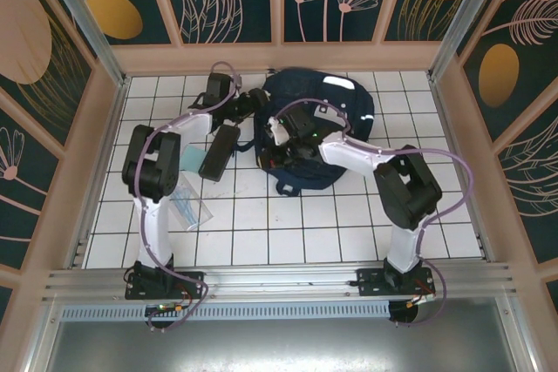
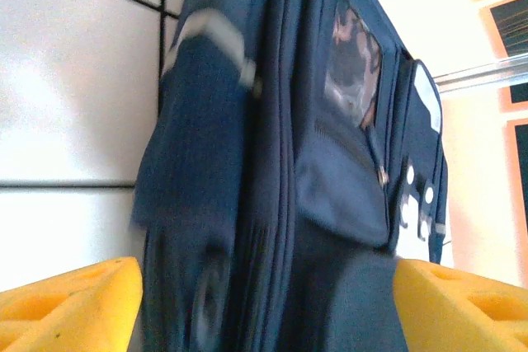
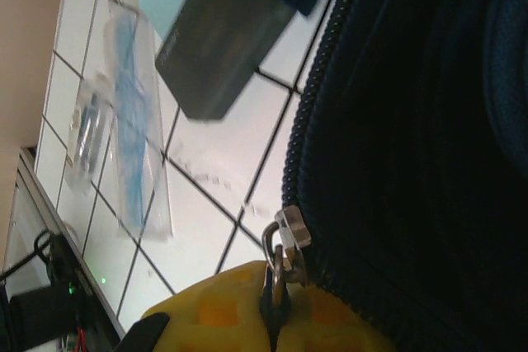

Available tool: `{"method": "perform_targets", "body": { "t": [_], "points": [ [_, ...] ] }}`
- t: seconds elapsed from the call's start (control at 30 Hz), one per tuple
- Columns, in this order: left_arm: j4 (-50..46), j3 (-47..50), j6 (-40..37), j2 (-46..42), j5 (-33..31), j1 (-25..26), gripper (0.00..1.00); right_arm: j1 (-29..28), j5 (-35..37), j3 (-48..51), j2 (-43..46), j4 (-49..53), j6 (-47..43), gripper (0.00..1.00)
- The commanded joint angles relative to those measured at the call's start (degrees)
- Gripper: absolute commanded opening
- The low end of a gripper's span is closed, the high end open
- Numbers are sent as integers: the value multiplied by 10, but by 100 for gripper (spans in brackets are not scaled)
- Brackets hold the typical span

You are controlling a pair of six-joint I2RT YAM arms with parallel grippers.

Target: Pack the student bag

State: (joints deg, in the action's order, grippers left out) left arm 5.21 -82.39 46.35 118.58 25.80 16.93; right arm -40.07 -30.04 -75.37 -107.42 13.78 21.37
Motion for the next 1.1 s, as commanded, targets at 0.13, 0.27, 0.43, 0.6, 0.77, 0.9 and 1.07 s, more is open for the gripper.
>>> {"method": "perform_targets", "body": {
  "t": [0.13, 0.27, 0.43, 0.6, 0.77, 0.9, 1.07],
  "points": [
    [85, 177, 81, -149, -28, -21, 80, 3, -23, -54, -17, -113, 39, 0],
    [259, 285, 218, -154, 20, -16, 77, 3, -48, -49, -10, -132, 66, 0],
    [319, 308, 265, -127, 27, 24, 76, 3, -60, -20, 16, -141, 95, 0],
    [385, 309, 316, -90, 26, 59, 72, 0, -66, 21, 42, -158, 120, 0],
    [448, 318, 344, -78, 18, 62, 16, -5, -61, 59, 63, -135, 133, 0],
    [403, 296, 306, -79, 13, 59, 0, -4, -29, 96, 101, -46, 117, 0],
    [360, 251, 249, -59, 42, 35, 0, -4, 5, 142, 139, 76, 98, 0]
  ]
}}
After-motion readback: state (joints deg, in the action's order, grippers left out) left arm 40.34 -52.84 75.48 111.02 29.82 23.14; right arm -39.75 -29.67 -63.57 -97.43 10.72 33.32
